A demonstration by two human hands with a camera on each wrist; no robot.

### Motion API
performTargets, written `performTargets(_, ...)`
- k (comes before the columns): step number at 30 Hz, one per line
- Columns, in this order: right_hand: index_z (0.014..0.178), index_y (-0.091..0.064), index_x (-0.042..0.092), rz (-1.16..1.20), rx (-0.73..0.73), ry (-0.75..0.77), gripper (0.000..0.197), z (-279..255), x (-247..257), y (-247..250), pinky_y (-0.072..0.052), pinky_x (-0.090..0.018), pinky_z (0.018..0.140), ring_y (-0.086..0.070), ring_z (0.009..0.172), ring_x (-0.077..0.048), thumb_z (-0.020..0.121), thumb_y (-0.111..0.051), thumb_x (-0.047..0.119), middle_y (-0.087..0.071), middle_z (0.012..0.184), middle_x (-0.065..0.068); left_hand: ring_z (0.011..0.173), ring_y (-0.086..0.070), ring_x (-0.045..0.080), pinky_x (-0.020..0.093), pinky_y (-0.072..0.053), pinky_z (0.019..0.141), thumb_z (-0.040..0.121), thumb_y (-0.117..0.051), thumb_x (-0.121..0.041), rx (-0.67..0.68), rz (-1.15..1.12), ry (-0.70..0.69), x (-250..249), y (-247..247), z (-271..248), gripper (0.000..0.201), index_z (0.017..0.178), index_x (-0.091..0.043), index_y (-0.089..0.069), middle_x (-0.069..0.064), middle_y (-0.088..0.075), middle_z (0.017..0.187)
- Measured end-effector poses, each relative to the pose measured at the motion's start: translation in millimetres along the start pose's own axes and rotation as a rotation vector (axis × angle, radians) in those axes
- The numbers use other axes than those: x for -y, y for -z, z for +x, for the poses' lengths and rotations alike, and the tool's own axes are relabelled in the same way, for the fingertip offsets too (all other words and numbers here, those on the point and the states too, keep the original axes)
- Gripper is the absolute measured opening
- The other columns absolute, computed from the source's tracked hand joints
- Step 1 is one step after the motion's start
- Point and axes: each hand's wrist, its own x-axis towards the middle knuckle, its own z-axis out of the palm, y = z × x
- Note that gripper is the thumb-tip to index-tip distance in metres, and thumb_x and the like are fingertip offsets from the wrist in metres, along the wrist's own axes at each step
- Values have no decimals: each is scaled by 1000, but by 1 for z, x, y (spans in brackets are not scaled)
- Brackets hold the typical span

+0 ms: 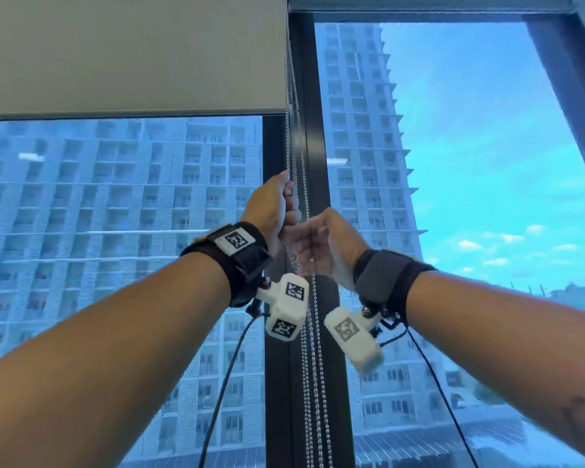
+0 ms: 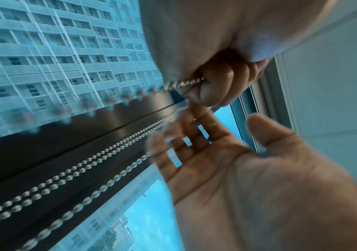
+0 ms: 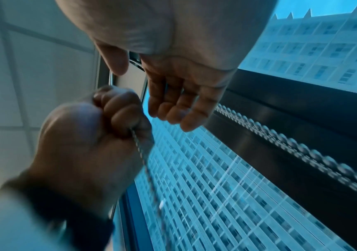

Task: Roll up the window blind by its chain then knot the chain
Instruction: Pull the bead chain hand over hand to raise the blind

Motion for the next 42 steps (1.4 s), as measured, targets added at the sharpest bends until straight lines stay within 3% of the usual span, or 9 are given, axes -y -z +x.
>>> performTargets(4, 91, -63, 3, 16, -66, 49, 35, 24, 27, 2, -53, -40, 73, -55, 69, -25, 93, -42, 30, -60, 81, -13, 31, -22, 6, 14, -11, 40, 105, -35, -37, -7, 38, -1, 11, 0, -6, 52, 57, -22, -47, -9, -39, 41)
performTargets(13, 84, -56, 6, 119, -135, 98, 37, 52, 60, -28, -42, -27, 51, -47, 58, -21, 105, -39, 30, -51, 73, -12, 48, -10, 11, 26, -5, 48, 104, -36, -36, -35, 69, 11, 31, 9, -18, 41, 64, -27, -35, -9, -23, 51)
performTargets(19, 71, -40, 18, 279, -93, 59, 39, 56, 60, -43, -24, -24, 45, -25, 45, -13, 107, -31, 26, -31, 56, 0, 73, -51, 23, 38, -32, 71, 86, -53, -45, -28, 73, -7, 45, 14, -20, 20, 80, -25, -54, 8, -54, 83)
performTargets(23, 60, -29, 22, 167, -212, 97, 33, 52, 58, -51, -14, -16, 36, -12, 35, -11, 90, -36, 9, -19, 49, 5, 57, -35, 15, 30, -30, 57, 89, -54, -18, -21, 88, -26, 51, 20, -23, 28, 65, -20, -41, 4, -38, 64)
performTargets(28, 59, -29, 25, 153, -239, 117, 38, 48, 58, -44, -12, -16, 41, -10, 39, -13, 96, -35, 22, -19, 48, 7, 61, -55, 18, 22, -47, 51, 87, -39, -19, 12, 132, 11, 36, 37, -19, 28, 72, -8, -61, 10, -63, 75)
performTargets(32, 59, -31, 26, 123, -275, 146, 33, 43, 52, -39, -14, -18, 41, -12, 42, -13, 91, -37, 20, -21, 49, 6, 87, -61, 25, 38, -51, 78, 96, -37, -30, 12, 245, -35, 11, 46, 1, 41, 95, -5, -70, 29, -66, 104)
performTargets(34, 57, -31, 25, 104, -280, 160, 33, 37, 48, -38, -14, -19, 42, -12, 41, -14, 89, -38, 19, -22, 49, 5, 85, -65, 22, 41, -51, 84, 99, -38, -32, 5, 271, -53, 2, 42, 10, 42, 103, -5, -70, 19, -71, 98)
performTargets(38, 54, -32, 25, 113, -238, 141, 37, 27, 45, -41, -14, -18, 41, -12, 37, -14, 90, -37, 21, -23, 50, 4, 55, -61, 14, 28, -53, 60, 106, -40, -35, 59, 253, -73, -16, 22, 17, 39, 86, -11, -64, 0, -63, 67)
performTargets(42, 57, -29, 25, 150, -207, 66, 42, 16, 41, -43, -12, -15, 40, -11, 36, -12, 98, -38, 28, -22, 51, 4, 50, -52, 14, 23, -47, 51, 106, -39, -36, 19, 184, -79, -31, 8, 25, 40, 104, -5, -63, 5, -60, 74)
